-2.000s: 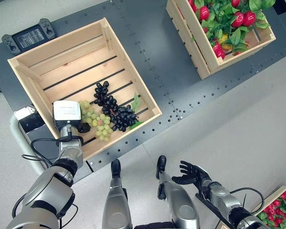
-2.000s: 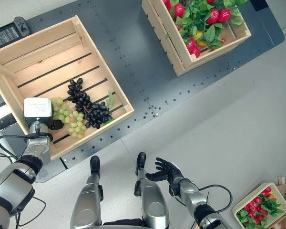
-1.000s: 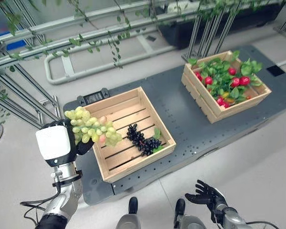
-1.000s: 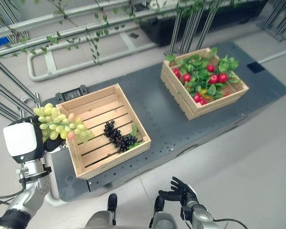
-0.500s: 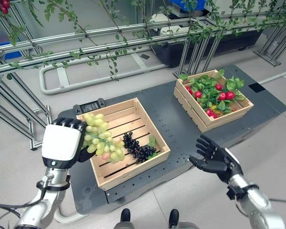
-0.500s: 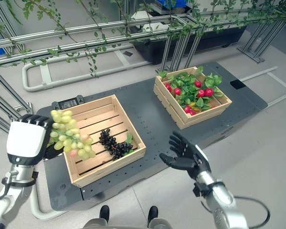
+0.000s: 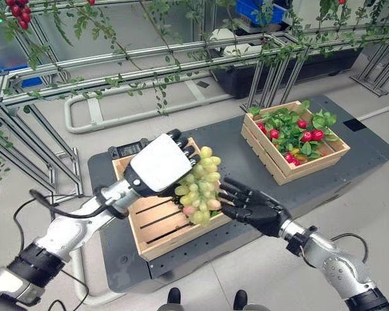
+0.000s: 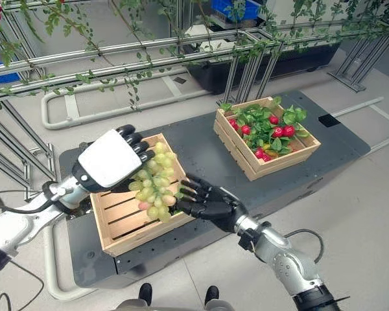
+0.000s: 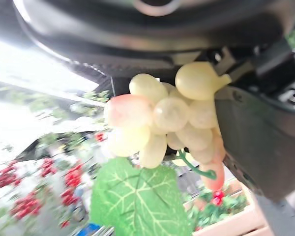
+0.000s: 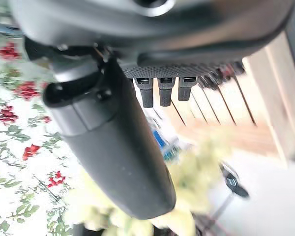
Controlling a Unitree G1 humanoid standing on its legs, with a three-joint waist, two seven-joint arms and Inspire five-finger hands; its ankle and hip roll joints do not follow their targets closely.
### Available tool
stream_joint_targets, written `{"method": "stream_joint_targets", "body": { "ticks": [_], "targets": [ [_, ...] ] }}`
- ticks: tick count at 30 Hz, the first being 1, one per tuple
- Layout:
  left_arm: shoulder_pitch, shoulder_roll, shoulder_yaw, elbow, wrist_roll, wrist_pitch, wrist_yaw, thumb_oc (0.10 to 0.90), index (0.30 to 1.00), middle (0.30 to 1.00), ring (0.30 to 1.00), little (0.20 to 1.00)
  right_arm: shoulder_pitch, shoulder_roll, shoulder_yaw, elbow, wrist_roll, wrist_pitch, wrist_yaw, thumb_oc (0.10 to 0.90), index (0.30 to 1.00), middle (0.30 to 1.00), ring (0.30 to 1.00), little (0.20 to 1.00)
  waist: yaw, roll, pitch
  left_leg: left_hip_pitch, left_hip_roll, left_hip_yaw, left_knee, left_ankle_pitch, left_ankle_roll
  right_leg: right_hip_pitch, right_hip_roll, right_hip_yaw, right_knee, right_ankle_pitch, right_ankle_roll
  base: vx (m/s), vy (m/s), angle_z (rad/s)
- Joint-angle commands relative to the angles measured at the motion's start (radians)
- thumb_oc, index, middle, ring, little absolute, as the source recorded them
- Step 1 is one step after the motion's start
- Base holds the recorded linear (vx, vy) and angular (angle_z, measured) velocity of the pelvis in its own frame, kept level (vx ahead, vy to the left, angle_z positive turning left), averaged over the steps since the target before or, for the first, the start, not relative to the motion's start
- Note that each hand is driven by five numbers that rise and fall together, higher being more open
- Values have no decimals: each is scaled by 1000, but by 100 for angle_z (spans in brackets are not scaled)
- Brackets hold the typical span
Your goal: Pick up the fruits from the basket on one side to the basket on the other side
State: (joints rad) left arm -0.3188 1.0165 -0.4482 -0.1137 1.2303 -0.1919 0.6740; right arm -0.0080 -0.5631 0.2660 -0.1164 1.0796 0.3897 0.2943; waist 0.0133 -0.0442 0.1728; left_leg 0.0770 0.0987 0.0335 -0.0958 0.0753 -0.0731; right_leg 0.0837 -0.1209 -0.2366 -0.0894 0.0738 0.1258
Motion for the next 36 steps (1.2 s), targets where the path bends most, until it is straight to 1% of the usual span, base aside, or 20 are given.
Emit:
{"method": "stream_joint_targets", "body": {
  "ticks": [1,6,9,12,16,20,21,23,25,27,34,36],
  "targets": [
    [-143,-21,32,-20,-51,53,33,400,300,300,300,300,-95,-14,30,-68,141,5,16,800,900,900,900,900,2,8,-105,74,-41,55,9,-131,12,31,-39,7,4,-34,48,0,0,0],
    [-143,-33,30,-39,-45,45,14,400,300,300,300,300,-113,-7,80,-60,198,70,-6,800,900,900,900,900,7,0,-119,75,-39,57,9,-131,12,32,-36,7,3,-34,47,0,0,0],
    [-146,-31,29,-43,-45,44,9,400,300,300,300,300,-116,-6,89,-55,217,74,-7,800,900,900,900,900,8,0,-121,75,-39,58,9,-131,12,32,-36,8,3,-34,46,0,0,0],
    [-153,-35,27,-41,-43,35,1,400,300,300,300,300,-132,6,102,-47,255,94,-1,800,900,900,900,900,11,-3,-126,73,-38,58,9,-130,12,29,-35,10,3,-33,46,0,0,0],
    [-155,-34,27,-37,-53,30,-8,400,300,300,300,300,-143,9,108,-51,264,86,15,800,900,900,900,900,11,-5,-130,73,-37,57,9,-129,13,26,-34,13,6,-34,45,0,0,0],
    [-143,-39,37,-39,-58,20,-18,400,300,300,300,300,-147,16,104,-61,254,59,53,800,900,900,900,900,14,-6,-136,70,-37,55,9,-130,14,23,-34,16,5,-34,45,0,0,0],
    [-141,-41,38,-40,-59,18,-22,400,300,300,300,300,-149,19,105,-65,248,44,65,800,900,900,900,900,15,-6,-136,70,-37,56,9,-130,14,22,-35,16,6,-34,45,0,0,0],
    [-139,-40,41,-39,-66,14,-26,400,300,300,300,300,-158,19,102,-71,222,-11,82,800,900,900,900,900,16,-6,-137,70,-36,56,9,-131,14,21,-35,17,7,-35,45,0,0,0],
    [-136,-43,44,-34,-65,8,-25,400,300,300,300,300,-167,23,100,-77,228,-24,109,800,900,900,900,900,17,-5,-138,69,-35,55,9,-130,14,20,-34,17,7,-36,45,0,0,0],
    [-132,-47,52,-35,-68,-6,-33,400,300,300,300,300,-175,32,95,-81,207,-66,165,800,900,900,900,900,20,-5,-139,70,-36,52,9,-131,15,21,-33,18,9,-38,44,0,0,0],
    [-117,-65,67,-28,-71,-35,-41,400,300,300,300,300,-183,67,96,-103,226,-125,230,800,900,900,900,900,29,-3,-146,65,-36,47,9,-132,16,17,-35,16,11,-42,43,0,0,0],
    [-115,-68,69,-26,-74,-41,-46,400,300,300,300,300,-185,80,96,-112,234,-160,251,800,900,900,900,900,31,-1,-146,65,-36,44,9,-132,16,16,-36,16,13,-43,44,0,0,0]
  ]
}}
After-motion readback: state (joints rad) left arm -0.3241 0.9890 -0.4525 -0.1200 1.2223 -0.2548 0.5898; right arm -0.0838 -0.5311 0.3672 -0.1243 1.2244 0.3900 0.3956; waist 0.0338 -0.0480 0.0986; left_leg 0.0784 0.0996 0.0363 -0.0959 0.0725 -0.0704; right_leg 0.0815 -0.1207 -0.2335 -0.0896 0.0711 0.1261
